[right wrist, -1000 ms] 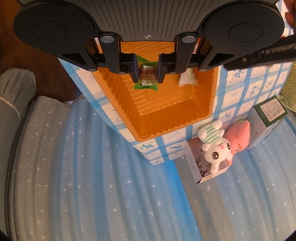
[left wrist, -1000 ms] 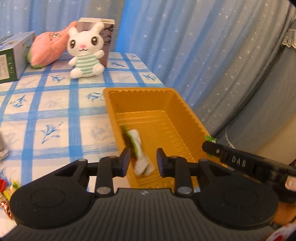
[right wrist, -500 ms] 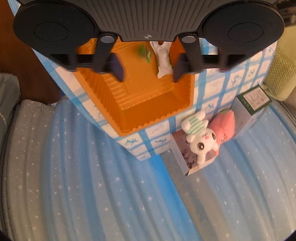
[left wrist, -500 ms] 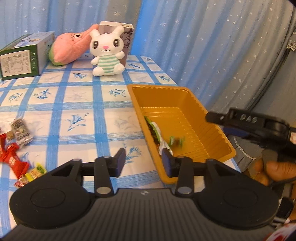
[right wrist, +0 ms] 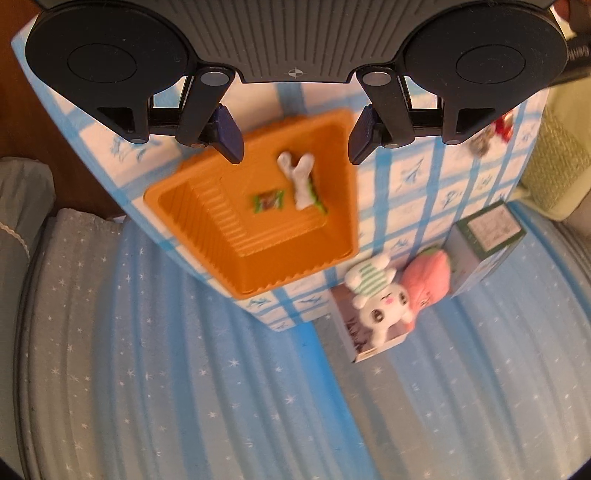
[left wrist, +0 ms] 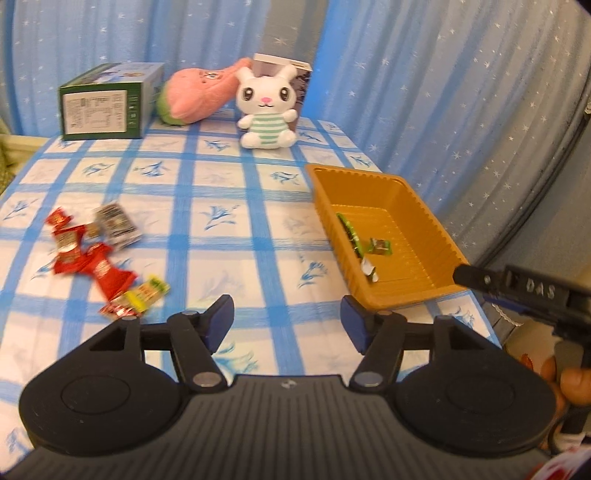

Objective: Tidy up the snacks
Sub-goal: 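Move both tools back toward the remaining snack pile, then grasp the red-and-gold candy with the left gripper while the right grasps the yellow candy, then carry both held candies over the orange tray with both grippers, then open both grippers to release the candies into the orange tray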

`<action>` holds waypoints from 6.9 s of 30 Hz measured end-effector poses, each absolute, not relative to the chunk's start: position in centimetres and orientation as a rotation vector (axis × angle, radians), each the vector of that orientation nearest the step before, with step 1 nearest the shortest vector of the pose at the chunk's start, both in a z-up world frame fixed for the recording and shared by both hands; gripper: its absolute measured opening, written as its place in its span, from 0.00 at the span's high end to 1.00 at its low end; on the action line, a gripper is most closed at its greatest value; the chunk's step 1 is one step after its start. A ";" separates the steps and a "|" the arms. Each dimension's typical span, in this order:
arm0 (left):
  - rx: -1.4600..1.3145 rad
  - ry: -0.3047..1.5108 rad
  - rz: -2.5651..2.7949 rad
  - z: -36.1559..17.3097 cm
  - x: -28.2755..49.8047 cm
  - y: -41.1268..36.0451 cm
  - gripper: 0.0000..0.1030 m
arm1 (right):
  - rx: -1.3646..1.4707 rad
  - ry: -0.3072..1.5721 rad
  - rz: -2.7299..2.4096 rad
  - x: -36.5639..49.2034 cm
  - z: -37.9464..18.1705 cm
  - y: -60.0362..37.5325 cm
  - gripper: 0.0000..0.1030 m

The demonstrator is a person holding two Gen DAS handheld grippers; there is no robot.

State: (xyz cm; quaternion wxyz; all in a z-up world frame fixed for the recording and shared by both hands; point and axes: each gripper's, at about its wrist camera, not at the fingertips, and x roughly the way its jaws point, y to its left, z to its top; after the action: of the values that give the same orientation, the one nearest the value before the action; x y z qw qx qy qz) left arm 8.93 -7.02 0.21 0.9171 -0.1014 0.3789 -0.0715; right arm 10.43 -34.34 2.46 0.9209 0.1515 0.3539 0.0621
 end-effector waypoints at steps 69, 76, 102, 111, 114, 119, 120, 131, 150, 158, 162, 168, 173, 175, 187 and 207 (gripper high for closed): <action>-0.228 0.866 0.164 -10.9 14.3 4.4 0.80 | 0.176 0.914 0.340 15.3 -7.7 -18.7 0.39; -0.207 0.875 0.132 -10.6 13.7 5.9 0.82 | 0.155 0.907 0.379 15.6 -8.1 -17.3 0.39; -0.336 0.809 0.173 -9.3 12.5 12.4 0.83 | 0.038 0.840 0.503 18.1 -10.6 -5.1 0.63; -0.337 0.813 0.153 -9.4 12.5 12.0 0.83 | -0.179 0.773 0.530 16.6 -11.4 -4.4 0.80; -0.325 0.813 0.135 -9.2 12.5 11.5 0.83 | -0.168 0.777 0.522 16.3 -11.0 -5.2 0.80; -0.306 0.812 0.101 -8.8 12.4 10.5 0.83 | -0.139 0.769 0.484 15.0 -9.7 -7.7 0.80; -0.300 0.811 0.094 -8.7 12.3 10.2 0.83 | -0.130 0.770 0.474 14.8 -9.5 -8.3 0.80; -0.271 0.781 0.026 -5.3 11.1 6.1 0.83 | -0.040 0.752 0.387 12.2 -5.5 -14.5 0.80; -0.207 0.763 -0.196 -0.4 13.2 -6.6 0.83 | 0.102 0.720 0.182 12.1 -0.2 -27.4 0.80; -0.173 0.767 -0.285 0.5 15.8 -11.6 0.83 | 0.150 0.736 0.136 14.7 0.9 -32.5 0.79; -0.162 0.767 -0.315 0.9 17.0 -13.4 0.83 | 0.154 0.739 0.119 15.7 1.3 -34.4 0.79; -0.153 0.776 -0.354 0.8 18.6 -15.5 0.83 | 0.138 0.741 0.098 17.2 1.4 -36.3 0.79; -0.134 0.795 -0.379 0.3 19.9 -17.0 0.83 | 0.130 0.752 0.086 18.3 1.0 -37.7 0.79; -0.127 0.804 -0.387 0.0 20.5 -17.5 0.83 | 0.132 0.759 0.087 18.7 0.9 -38.0 0.79; -0.144 0.837 -0.392 -1.1 22.4 -18.3 0.75 | 0.147 0.778 0.083 19.6 0.3 -38.4 0.79; -0.205 0.817 -0.264 -0.9 19.2 -12.8 0.67 | 0.247 0.788 0.152 20.6 0.3 -38.0 0.79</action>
State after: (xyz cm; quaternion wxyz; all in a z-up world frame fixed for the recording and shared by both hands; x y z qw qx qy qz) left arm 19.16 -12.79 -0.87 0.9043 -0.0992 0.3952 -0.1275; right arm 20.58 -37.99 0.25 0.9132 0.1198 0.3824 0.0739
